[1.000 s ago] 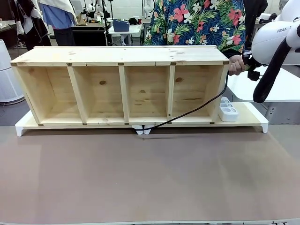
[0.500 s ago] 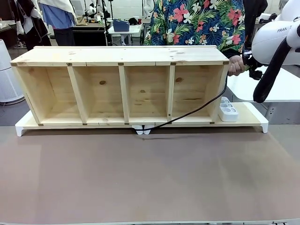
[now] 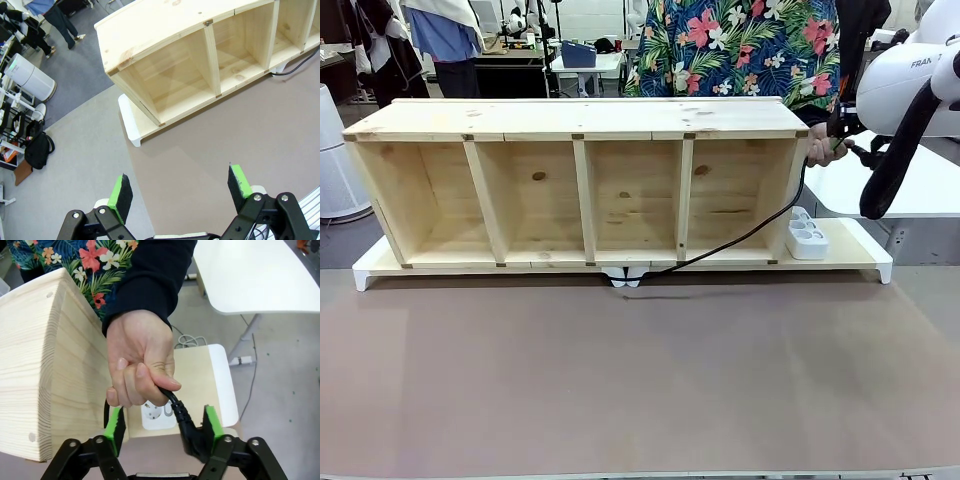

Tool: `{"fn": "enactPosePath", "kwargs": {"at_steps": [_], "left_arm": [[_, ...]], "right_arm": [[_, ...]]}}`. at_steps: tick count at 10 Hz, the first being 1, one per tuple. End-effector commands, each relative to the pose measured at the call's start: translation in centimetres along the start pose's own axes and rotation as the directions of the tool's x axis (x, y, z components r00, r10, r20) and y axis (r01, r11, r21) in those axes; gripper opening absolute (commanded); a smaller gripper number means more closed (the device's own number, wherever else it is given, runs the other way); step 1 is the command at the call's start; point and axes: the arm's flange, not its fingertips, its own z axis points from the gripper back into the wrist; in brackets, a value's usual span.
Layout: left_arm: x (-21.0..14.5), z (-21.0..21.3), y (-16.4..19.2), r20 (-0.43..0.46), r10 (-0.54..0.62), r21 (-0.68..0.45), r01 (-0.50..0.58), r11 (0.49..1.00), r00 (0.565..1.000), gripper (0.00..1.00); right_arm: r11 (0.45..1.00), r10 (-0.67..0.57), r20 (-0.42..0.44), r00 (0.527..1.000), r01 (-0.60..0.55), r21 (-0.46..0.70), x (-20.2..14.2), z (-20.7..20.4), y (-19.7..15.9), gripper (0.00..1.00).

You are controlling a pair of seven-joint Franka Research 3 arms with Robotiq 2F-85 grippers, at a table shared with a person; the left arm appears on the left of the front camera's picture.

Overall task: Perform cable management.
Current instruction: Release the Power Cable when the human grasps it.

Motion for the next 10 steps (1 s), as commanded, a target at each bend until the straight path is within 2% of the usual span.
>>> {"fn": "enactPosePath", "kwargs": {"at_steps": [1,2,4,6,7,10], "left_arm": [[0.26,-0.18,0.0,0.009,0.015,0.005,-0.016,1.0,1.0,1.0],[0.26,-0.18,0.0,0.009,0.015,0.005,-0.016,1.0,1.0,1.0],[0.26,-0.18,0.0,0.009,0.015,0.005,-0.016,1.0,1.0,1.0],[0.26,-0.18,0.0,0.009,0.015,0.005,-0.016,1.0,1.0,1.0],[0.26,-0.18,0.0,0.009,0.015,0.005,-0.016,1.0,1.0,1.0],[0.26,-0.18,0.0,0.009,0.015,0.005,-0.016,1.0,1.0,1.0]], "right_arm": [[1.0,0.022,-0.014,1.0,-0.022,-0.002,0.26,0.27,0.09,0.94],[1.0,0.023,-0.014,1.0,-0.023,-0.001,0.24,0.29,0.1,1.0],[1.0,0.025,-0.02,0.999,-0.025,-0.002,0.27,0.27,0.1,1.0],[0.999,0.041,0.024,0.999,-0.041,-0.007,0.19,0.48,0.29,1.0],[1.0,0.005,-0.003,1.0,-0.005,0.0,-0.03,0.01,0.02,1.0],[1.0,0.005,-0.003,1.0,-0.005,0.0,-0.03,0.01,0.02,1.0]]}}
